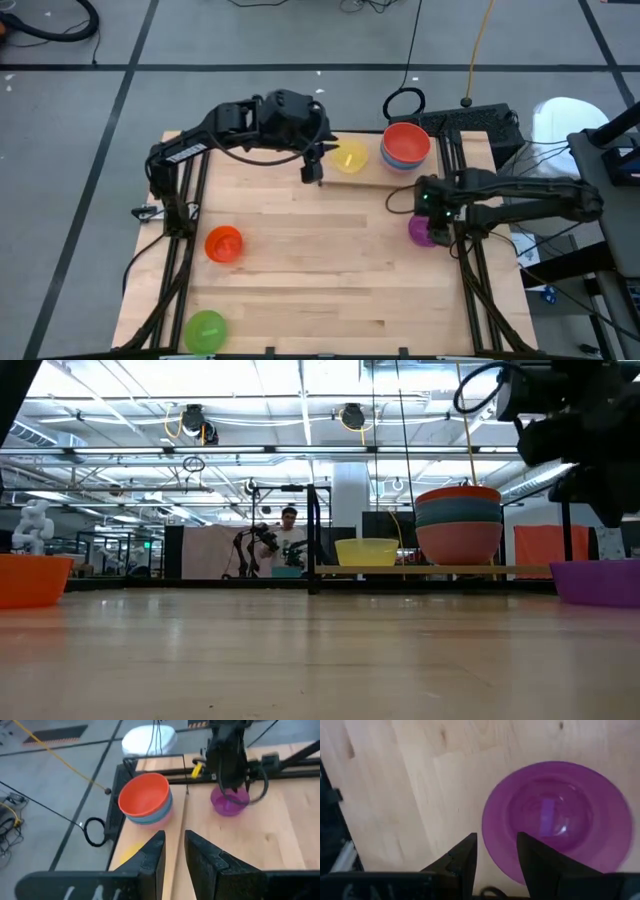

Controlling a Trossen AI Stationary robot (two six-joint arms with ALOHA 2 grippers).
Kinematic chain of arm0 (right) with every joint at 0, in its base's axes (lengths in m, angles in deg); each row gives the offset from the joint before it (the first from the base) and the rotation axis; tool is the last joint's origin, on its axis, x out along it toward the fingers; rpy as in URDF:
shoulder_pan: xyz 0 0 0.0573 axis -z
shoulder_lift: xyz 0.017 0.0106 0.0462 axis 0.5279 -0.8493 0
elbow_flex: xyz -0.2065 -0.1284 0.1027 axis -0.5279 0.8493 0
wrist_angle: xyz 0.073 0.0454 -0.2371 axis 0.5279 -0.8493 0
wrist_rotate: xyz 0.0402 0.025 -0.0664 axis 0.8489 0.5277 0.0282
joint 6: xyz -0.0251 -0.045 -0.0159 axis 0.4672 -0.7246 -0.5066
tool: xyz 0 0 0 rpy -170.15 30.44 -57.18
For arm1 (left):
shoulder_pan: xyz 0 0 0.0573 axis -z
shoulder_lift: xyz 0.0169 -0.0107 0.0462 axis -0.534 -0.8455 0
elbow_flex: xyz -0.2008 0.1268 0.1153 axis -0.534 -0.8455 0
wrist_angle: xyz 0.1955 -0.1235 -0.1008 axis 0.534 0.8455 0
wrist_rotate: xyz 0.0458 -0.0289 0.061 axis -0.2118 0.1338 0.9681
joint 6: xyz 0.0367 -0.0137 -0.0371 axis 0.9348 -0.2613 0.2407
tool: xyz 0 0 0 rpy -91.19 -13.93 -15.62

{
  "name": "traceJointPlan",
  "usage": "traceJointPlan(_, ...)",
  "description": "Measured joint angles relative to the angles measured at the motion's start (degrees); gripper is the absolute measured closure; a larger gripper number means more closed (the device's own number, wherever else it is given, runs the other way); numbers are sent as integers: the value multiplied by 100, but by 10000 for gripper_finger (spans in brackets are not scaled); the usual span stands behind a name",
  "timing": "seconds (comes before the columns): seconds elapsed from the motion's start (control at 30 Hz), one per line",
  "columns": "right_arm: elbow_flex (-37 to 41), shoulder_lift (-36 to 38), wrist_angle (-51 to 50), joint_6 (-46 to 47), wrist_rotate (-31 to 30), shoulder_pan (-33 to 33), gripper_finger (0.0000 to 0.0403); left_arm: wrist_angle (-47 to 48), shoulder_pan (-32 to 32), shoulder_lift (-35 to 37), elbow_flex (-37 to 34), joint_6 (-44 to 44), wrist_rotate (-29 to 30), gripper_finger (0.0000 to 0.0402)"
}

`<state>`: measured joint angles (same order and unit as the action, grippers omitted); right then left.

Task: Place and stack bowls onto a shelf
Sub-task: Stack the transparent purple bowl on top of the transparent yellow bowl

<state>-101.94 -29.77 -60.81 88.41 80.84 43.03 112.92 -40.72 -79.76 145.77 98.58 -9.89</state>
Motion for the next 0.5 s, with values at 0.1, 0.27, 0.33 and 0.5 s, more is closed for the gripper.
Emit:
traceJointPlan(0.1, 41, -185, 336, 557, 15, -173, 273, 126, 0, 14, 2, -2, 1, 323)
traceJointPlan(0.27, 46, -402, 886, 1198, 3, -460, 273, 498, 0, -8, 0, -2, 0, 323)
traceJointPlan(0.33, 46, -509, 1026, 1449, -3, -535, 273, 642, 1, -3, 0, -2, 0, 323)
traceJointPlan(0.5, 46, -699, 1313, 2074, -352, -642, 273, 743, 17, -3, 0, -69, -2, 323)
